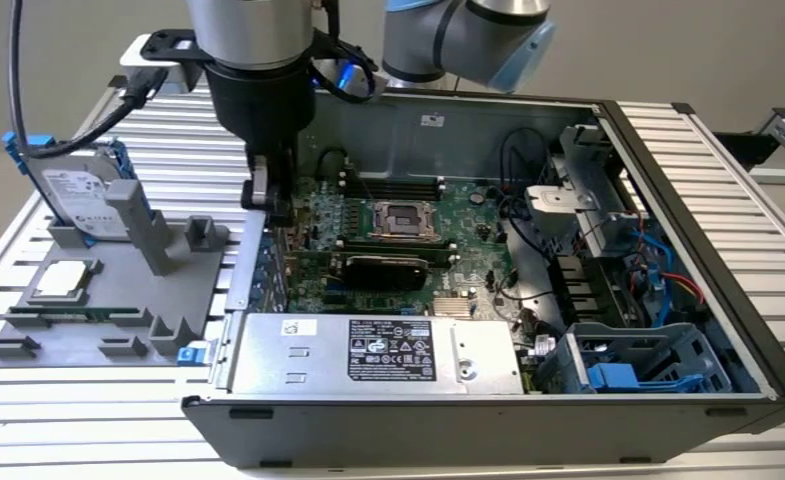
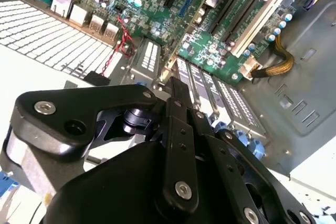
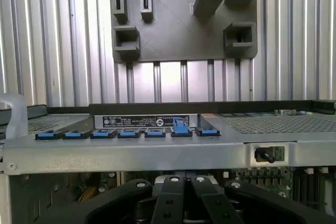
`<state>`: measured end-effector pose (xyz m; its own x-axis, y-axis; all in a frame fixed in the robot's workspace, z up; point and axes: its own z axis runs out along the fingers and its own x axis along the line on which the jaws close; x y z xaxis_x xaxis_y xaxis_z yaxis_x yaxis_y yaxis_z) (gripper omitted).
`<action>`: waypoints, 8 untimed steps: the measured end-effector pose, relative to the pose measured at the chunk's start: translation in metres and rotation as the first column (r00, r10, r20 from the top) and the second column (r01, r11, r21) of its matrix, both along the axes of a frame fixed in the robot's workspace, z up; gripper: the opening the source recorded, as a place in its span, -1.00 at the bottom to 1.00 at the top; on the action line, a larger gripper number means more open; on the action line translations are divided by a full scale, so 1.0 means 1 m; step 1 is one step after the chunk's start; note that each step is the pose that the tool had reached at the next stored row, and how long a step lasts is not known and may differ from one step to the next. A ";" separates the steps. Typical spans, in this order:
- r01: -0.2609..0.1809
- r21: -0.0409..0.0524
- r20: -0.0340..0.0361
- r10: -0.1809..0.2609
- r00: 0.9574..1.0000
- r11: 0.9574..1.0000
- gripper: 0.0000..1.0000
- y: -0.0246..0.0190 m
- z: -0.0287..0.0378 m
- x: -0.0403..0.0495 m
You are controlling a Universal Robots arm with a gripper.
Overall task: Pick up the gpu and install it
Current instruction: 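Insert the gpu into the slot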
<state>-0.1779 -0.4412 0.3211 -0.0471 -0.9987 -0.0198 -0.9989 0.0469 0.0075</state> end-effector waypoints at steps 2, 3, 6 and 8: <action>0.000 0.001 0.001 0.000 1.000 1.000 -1.00 0.0000 -0.0004 0.0040; -0.001 0.001 0.001 0.001 1.000 1.000 -1.00 -0.0001 -0.0006 0.0056; -0.001 0.001 0.001 0.001 1.000 1.000 -1.00 0.0000 -0.0023 0.0070; -0.002 0.001 0.001 0.002 1.000 1.000 -1.00 0.0000 -0.0036 0.0096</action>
<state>-0.1683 -0.4412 0.3175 -0.0448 -0.9988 -0.0206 -0.9990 0.0446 0.0066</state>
